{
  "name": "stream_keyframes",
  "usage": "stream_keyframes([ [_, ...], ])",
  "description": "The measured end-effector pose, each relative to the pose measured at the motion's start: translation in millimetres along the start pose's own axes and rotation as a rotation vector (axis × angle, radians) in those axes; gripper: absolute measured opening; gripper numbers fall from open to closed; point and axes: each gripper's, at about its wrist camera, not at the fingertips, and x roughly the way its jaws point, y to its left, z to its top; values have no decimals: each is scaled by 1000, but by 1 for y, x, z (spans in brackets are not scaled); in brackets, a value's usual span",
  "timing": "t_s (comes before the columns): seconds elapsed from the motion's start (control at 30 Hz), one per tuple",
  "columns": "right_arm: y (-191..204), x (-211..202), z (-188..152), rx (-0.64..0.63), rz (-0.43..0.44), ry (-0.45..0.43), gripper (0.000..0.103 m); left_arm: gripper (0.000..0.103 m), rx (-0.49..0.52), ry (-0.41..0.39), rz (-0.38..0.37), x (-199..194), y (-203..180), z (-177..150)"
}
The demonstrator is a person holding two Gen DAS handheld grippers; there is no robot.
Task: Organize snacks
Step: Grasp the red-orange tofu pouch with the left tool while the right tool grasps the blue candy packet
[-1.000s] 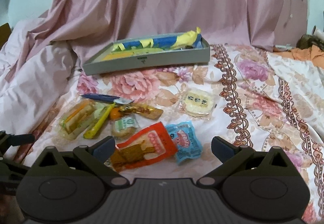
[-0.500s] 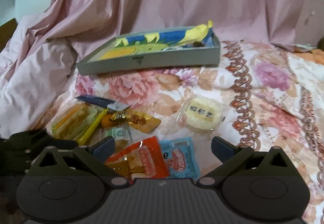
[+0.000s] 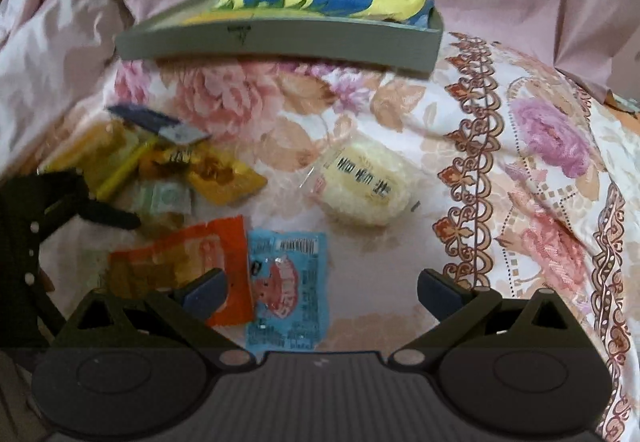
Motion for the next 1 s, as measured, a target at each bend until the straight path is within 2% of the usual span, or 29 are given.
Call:
stream_keyframes([
  [0.07,4,2,-1,-20,1,10,103,100,16,0,8,2,-2,1],
  [0.13,7,2,-2,-34,-1,15,103,88,25,-9,11,0,-5,2],
  [0.2,8,4,-2,-40,-4,20,103,82,45,1,-11,-1,-8,3],
  [0.3,8,4,-1,-39,-18,25,103,84,70,3,4,1,-11,2],
  [0.47,6,4,-1,-26,-23,23,103,88,-39,33,-37,7,4,4],
  [0.6,7,7,-1,-28,-23,33,103,91,-39,33,-39,8,1,4],
  [0.7,8,6,-2,-38,-56,22,103,91,-37,31,-40,7,1,4],
  [0.87,0,2,-1,3,-76,-1,103,79,-64,21,-23,5,2,4],
  [1.0,-4,0,-1,21,-116,-16,103,71,-129,21,-6,1,5,4],
])
